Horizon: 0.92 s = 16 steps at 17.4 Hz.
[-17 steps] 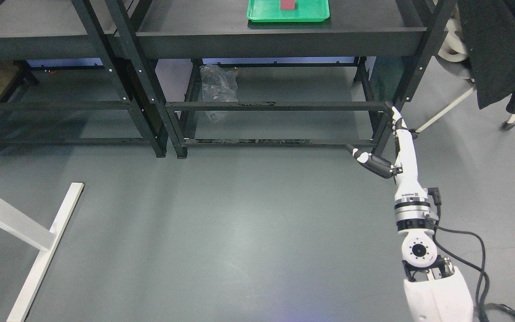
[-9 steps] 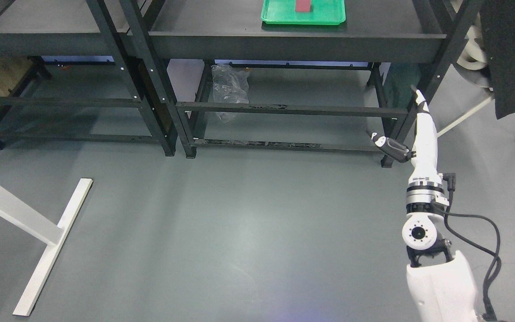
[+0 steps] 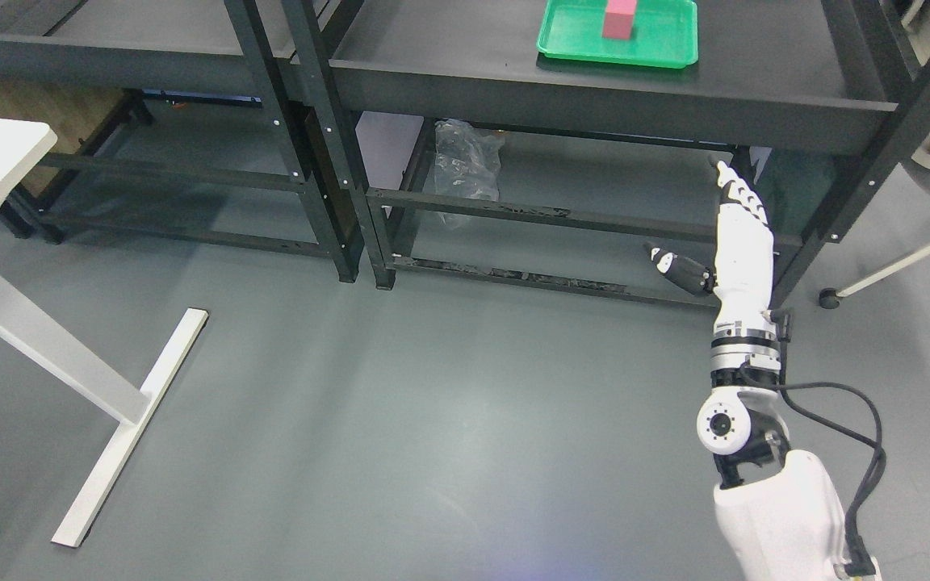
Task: Pick pink block from left shelf to tray
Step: 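Lift the right hand up toward the green tray on the shelf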
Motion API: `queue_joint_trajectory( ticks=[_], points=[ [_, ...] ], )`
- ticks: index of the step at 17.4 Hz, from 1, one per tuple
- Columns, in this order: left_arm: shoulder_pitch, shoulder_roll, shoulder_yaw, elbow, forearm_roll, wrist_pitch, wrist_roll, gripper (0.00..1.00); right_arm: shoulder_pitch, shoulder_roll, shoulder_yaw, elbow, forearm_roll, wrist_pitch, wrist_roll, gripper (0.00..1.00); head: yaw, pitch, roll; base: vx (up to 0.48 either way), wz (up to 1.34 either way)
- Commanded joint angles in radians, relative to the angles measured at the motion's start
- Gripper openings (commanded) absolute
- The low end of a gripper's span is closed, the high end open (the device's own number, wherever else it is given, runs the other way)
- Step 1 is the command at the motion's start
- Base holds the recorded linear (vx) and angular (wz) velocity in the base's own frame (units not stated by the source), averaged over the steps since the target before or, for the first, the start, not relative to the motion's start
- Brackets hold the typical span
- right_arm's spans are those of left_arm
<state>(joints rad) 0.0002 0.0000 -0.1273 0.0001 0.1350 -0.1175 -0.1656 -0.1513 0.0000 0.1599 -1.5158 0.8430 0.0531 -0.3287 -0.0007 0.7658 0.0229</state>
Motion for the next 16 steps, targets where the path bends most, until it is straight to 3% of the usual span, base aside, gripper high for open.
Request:
queue_joint_trajectory(
  ticks=[1,2,4,6,11,13,16],
  points=[
    [0.017,0.017,0.000,-0.018,0.000,-0.001,0.000,1.00,-0.004,-0.017,0.050,-0.001,0.189,0.007,-0.010,0.99,0.0000,0.000,0.000,0.171,0.12],
    [0.017,0.017,0.000,-0.018,0.000,-0.001,0.000,1.00,-0.004,-0.017,0.040,-0.001,0.280,0.027,-0.010,0.99,0.0000,0.000,0.000,0.210,0.00],
    [0.017,0.017,0.000,-0.018,0.000,-0.001,0.000,1.00,-0.005,-0.017,0.038,0.002,0.550,0.166,-0.012,0.99,0.0000,0.000,0.000,0.226,-0.03],
    [0.017,0.017,0.000,-0.018,0.000,-0.001,0.000,1.00,-0.004,-0.017,0.049,0.005,0.668,0.200,-0.012,0.99,0.0000,0.000,0.000,0.258,-0.06],
    [0.017,0.017,0.000,-0.018,0.000,-0.001,0.000,1.00,0.012,-0.017,0.099,-0.001,0.521,0.197,-0.027,1.00,0.0000,0.000,0.000,0.276,-0.05],
    [0.017,0.017,0.000,-0.018,0.000,-0.001,0.000,1.00,0.010,-0.017,0.087,0.000,0.493,0.128,-0.027,1.00,0.0000,0.000,0.000,0.296,-0.03],
    [0.017,0.017,0.000,-0.018,0.000,-0.001,0.000,1.00,0.007,-0.017,0.041,-0.015,0.421,0.106,-0.157,0.99,0.0000,0.000,0.000,0.298,-0.01]
  ],
)
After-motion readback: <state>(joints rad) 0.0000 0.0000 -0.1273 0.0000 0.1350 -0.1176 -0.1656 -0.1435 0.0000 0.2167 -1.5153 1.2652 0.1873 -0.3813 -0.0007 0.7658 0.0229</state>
